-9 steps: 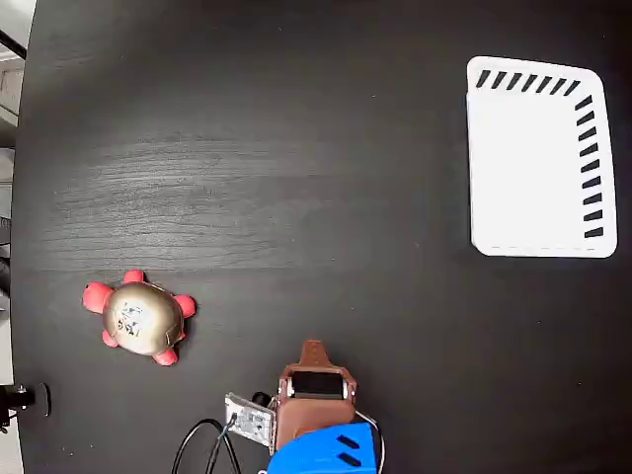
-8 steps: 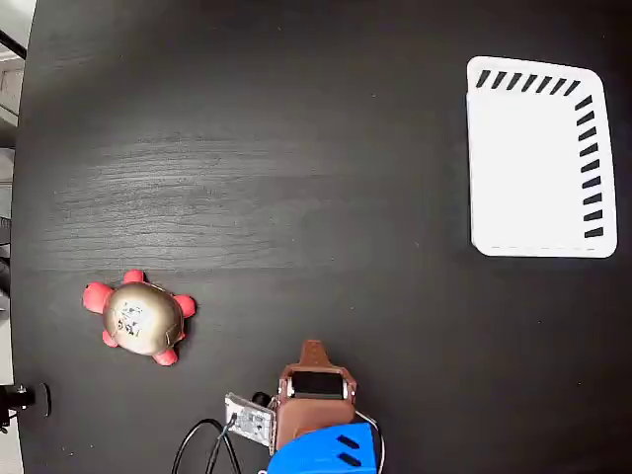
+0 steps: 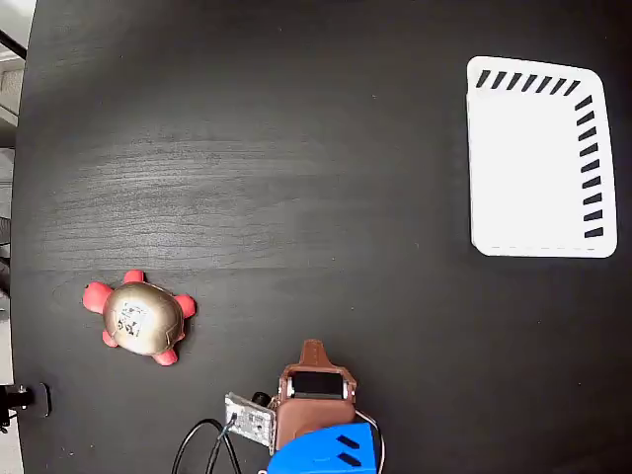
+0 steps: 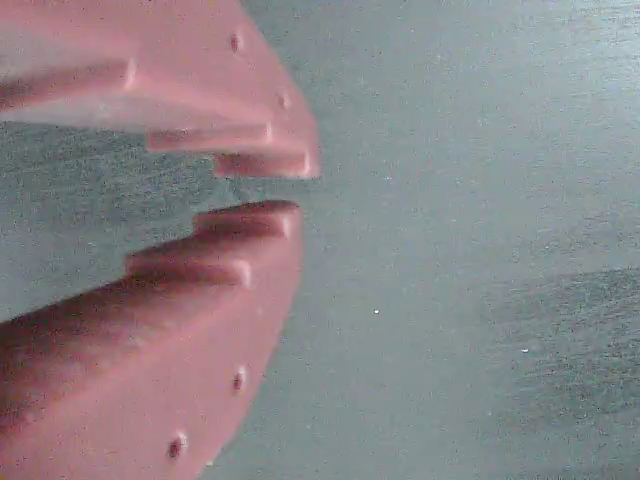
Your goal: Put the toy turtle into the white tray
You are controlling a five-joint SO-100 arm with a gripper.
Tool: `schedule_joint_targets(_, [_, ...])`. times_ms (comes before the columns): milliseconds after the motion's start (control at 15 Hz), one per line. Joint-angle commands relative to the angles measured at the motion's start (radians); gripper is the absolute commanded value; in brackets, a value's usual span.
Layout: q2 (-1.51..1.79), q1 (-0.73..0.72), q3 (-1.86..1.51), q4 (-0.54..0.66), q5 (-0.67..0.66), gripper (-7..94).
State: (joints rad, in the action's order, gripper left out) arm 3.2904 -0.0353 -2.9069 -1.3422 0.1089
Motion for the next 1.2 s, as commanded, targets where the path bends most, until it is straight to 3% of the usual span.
schedule_joint_targets(0, [0.077,-0.006,0.005,-0.006,0.005,0])
schedule_joint_targets(800, [0.057,-0.044,0.005,0.020,-0.012,0])
schedule_joint_targets(1000, [-0.273,-0.112,0.137,0.149,0.063,0])
schedule_joint_targets(1133, [-0.518,-0.158,0.333,0.133,0.141,0])
